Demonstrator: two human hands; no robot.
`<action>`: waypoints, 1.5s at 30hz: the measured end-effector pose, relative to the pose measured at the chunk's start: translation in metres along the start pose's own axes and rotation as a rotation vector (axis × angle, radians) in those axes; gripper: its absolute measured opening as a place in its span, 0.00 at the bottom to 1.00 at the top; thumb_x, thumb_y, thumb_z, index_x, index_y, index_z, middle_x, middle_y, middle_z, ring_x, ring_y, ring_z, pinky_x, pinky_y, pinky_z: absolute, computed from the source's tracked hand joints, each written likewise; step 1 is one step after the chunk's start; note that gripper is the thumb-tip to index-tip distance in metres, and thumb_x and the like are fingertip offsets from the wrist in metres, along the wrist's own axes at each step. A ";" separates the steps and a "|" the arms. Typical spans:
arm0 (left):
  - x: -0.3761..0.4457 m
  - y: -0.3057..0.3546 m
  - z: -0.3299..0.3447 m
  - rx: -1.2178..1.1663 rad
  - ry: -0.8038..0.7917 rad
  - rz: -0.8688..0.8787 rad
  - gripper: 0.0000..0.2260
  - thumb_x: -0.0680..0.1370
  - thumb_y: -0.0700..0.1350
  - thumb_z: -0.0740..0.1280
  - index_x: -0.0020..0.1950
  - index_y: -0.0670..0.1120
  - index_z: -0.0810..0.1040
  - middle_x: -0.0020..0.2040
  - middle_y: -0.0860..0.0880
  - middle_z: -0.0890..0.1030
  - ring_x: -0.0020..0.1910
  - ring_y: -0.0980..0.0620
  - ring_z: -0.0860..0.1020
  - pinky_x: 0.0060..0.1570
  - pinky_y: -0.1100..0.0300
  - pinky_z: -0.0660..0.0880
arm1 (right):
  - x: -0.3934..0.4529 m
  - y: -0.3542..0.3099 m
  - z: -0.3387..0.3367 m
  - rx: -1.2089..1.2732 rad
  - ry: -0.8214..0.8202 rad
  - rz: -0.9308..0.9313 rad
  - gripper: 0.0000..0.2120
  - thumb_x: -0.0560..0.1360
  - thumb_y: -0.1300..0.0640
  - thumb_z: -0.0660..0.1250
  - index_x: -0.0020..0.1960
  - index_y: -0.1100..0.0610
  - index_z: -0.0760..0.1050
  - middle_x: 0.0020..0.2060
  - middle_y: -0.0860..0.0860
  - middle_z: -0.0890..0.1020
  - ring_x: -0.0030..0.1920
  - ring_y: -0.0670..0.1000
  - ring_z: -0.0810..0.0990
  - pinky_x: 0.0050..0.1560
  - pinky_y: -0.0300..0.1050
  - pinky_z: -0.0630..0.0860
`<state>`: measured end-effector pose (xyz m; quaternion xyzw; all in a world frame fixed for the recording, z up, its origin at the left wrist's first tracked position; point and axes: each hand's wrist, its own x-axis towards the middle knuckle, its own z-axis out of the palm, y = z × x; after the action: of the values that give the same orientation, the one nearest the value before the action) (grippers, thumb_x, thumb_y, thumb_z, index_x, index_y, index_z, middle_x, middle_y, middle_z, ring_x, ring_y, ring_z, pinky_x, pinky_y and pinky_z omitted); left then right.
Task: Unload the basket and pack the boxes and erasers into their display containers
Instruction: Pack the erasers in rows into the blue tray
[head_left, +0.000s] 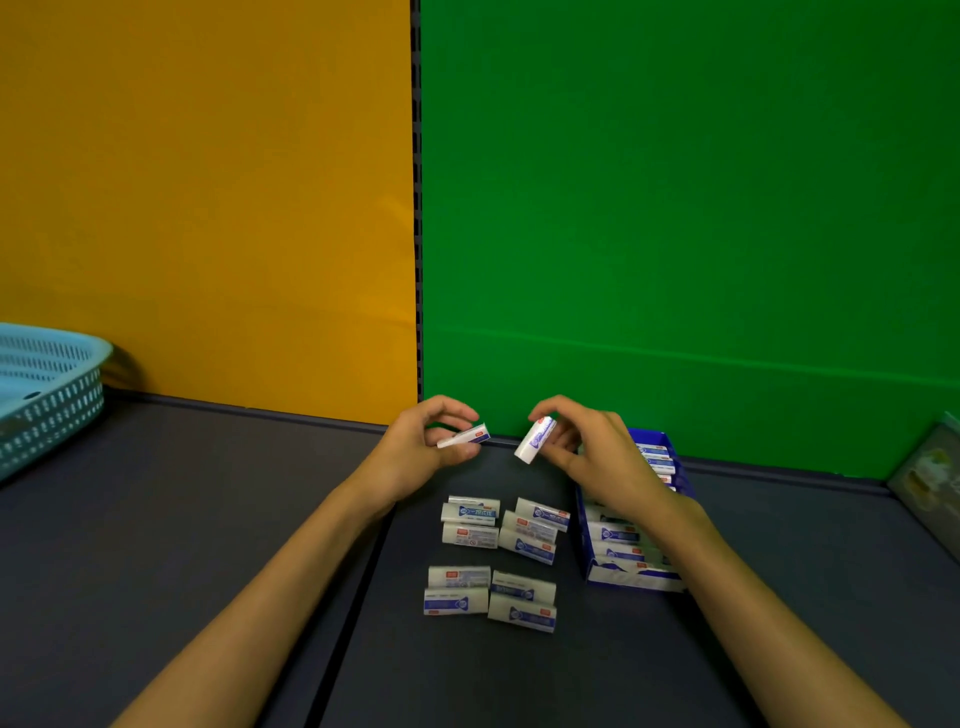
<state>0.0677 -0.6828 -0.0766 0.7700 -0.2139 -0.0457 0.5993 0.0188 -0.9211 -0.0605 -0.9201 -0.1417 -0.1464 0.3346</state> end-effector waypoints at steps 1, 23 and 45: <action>0.000 0.000 0.000 0.003 -0.008 -0.003 0.15 0.73 0.34 0.74 0.57 0.45 0.79 0.55 0.46 0.81 0.50 0.52 0.84 0.52 0.64 0.79 | 0.000 -0.001 -0.001 -0.015 0.007 -0.007 0.14 0.75 0.61 0.73 0.56 0.46 0.77 0.38 0.45 0.80 0.39 0.44 0.79 0.41 0.40 0.78; 0.004 0.030 0.048 0.420 -0.070 0.275 0.11 0.82 0.47 0.66 0.63 0.50 0.78 0.54 0.57 0.81 0.54 0.64 0.77 0.52 0.67 0.75 | -0.037 0.043 -0.065 0.064 0.053 0.118 0.07 0.75 0.54 0.73 0.53 0.49 0.82 0.44 0.50 0.77 0.43 0.48 0.75 0.45 0.42 0.72; 0.028 0.044 0.142 1.205 -0.071 0.552 0.13 0.83 0.52 0.60 0.66 0.50 0.74 0.59 0.51 0.76 0.59 0.49 0.71 0.57 0.52 0.65 | -0.057 0.074 -0.071 -0.352 -0.015 0.042 0.12 0.74 0.52 0.73 0.58 0.50 0.80 0.45 0.40 0.72 0.48 0.44 0.68 0.47 0.40 0.62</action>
<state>0.0344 -0.8302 -0.0692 0.8855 -0.4110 0.2116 0.0461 -0.0189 -1.0316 -0.0719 -0.9682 -0.0972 -0.1553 0.1704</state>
